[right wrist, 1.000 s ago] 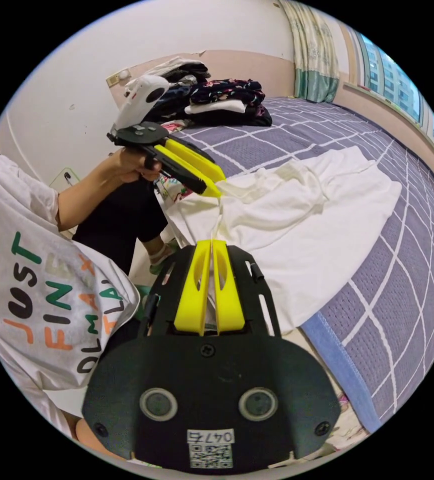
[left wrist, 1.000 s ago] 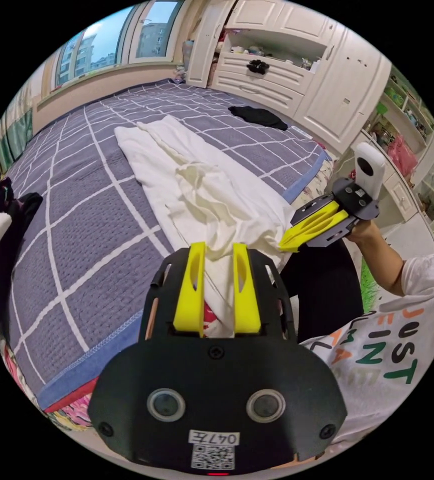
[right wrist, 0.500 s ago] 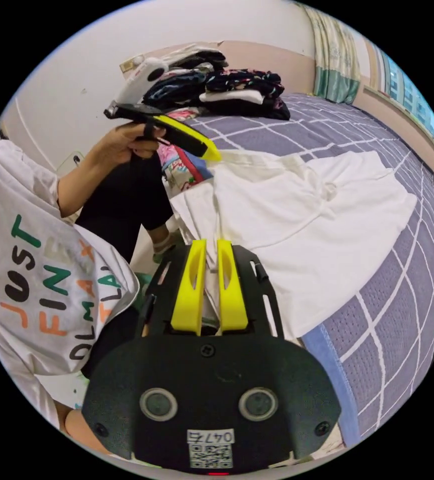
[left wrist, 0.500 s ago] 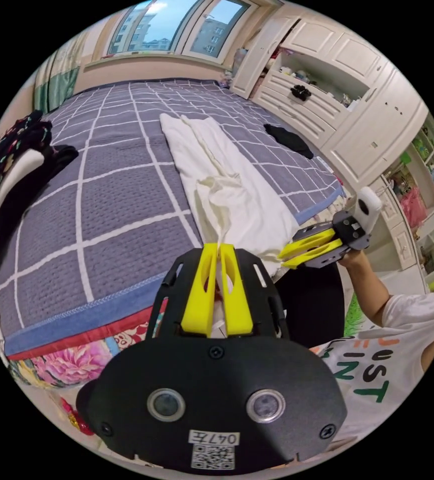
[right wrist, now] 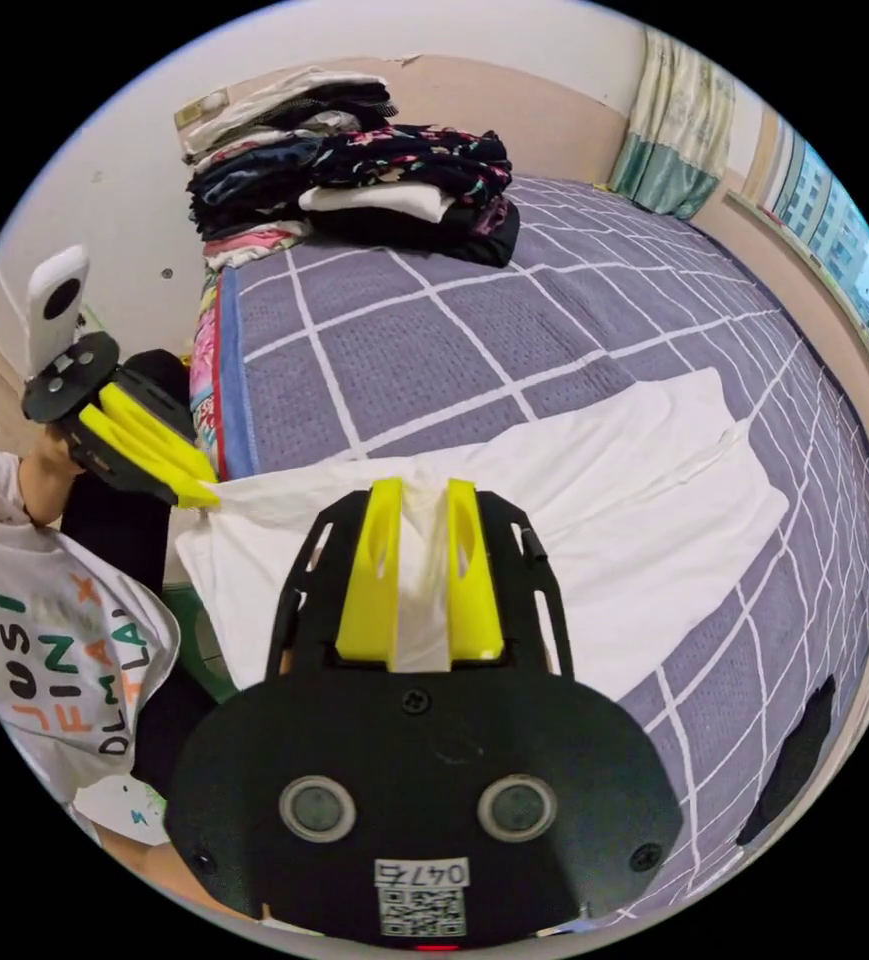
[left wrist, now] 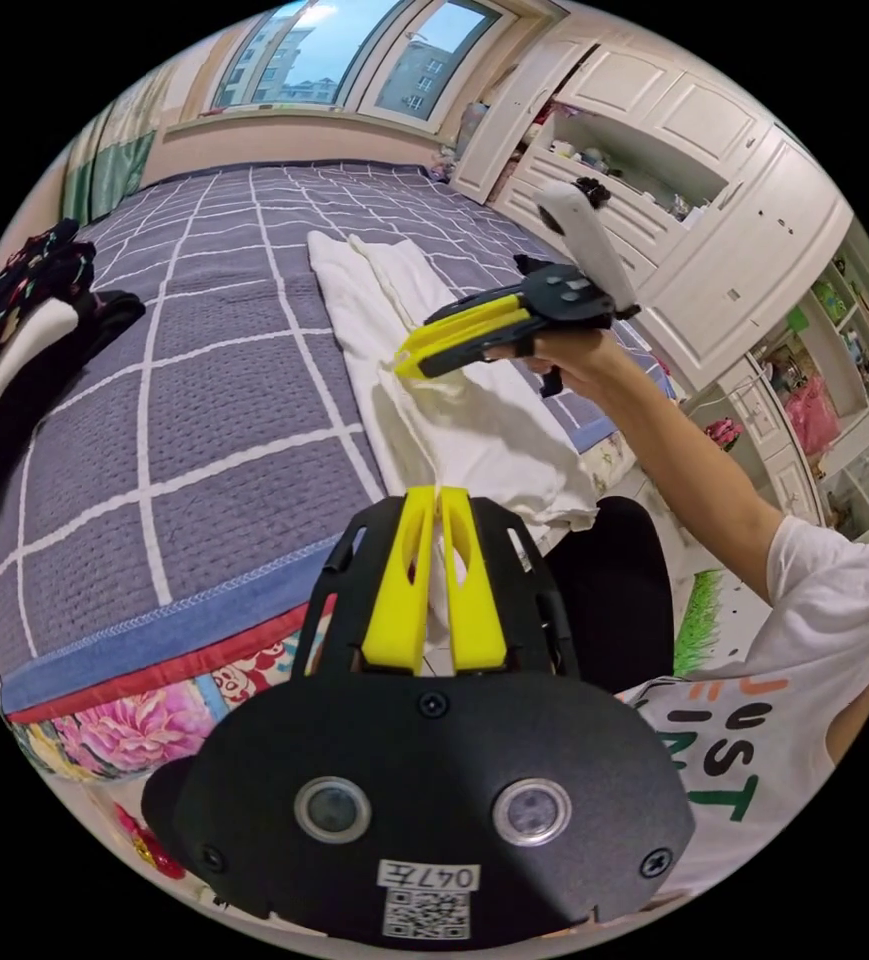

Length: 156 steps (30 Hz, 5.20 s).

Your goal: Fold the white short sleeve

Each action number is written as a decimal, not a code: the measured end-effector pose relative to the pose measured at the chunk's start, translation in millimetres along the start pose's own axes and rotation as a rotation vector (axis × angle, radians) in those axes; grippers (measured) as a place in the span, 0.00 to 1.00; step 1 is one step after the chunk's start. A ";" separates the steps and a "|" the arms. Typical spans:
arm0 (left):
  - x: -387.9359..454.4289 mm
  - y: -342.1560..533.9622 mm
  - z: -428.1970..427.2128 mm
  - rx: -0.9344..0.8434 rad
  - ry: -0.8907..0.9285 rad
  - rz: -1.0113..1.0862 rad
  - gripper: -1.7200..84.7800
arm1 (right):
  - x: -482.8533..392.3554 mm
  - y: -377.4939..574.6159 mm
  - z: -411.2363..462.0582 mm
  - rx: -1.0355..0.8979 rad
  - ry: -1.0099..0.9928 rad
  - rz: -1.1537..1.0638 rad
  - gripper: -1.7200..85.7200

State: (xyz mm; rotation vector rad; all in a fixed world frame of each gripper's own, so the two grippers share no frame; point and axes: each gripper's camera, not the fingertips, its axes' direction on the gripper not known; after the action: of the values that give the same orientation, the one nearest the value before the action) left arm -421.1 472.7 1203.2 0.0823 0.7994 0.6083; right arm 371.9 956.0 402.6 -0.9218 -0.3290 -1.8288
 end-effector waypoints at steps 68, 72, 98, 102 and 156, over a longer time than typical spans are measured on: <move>-255.7 -210.4 242.8 0.099 0.008 0.080 0.12 | 120.2 337.5 27.1 0.352 0.307 0.260 0.11; -335.8 -298.7 314.0 0.079 0.026 -0.042 0.13 | 273.9 314.9 95.1 0.279 0.314 0.394 0.12; -451.8 -331.3 426.6 -0.001 0.366 0.136 0.01 | 407.4 351.7 180.4 0.491 -0.087 0.404 0.02; -432.7 -264.3 385.2 -0.029 0.554 0.237 0.01 | 283.2 393.4 139.9 0.432 -0.100 0.121 0.02; -304.5 -244.9 392.0 -0.372 0.145 0.358 0.06 | 341.0 277.2 130.5 0.066 -0.085 0.314 0.08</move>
State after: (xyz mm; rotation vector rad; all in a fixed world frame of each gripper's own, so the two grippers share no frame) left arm -195.0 166.0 1604.7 -0.1653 0.8051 1.1028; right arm 607.9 682.8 685.0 -0.9494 -0.2782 -1.4868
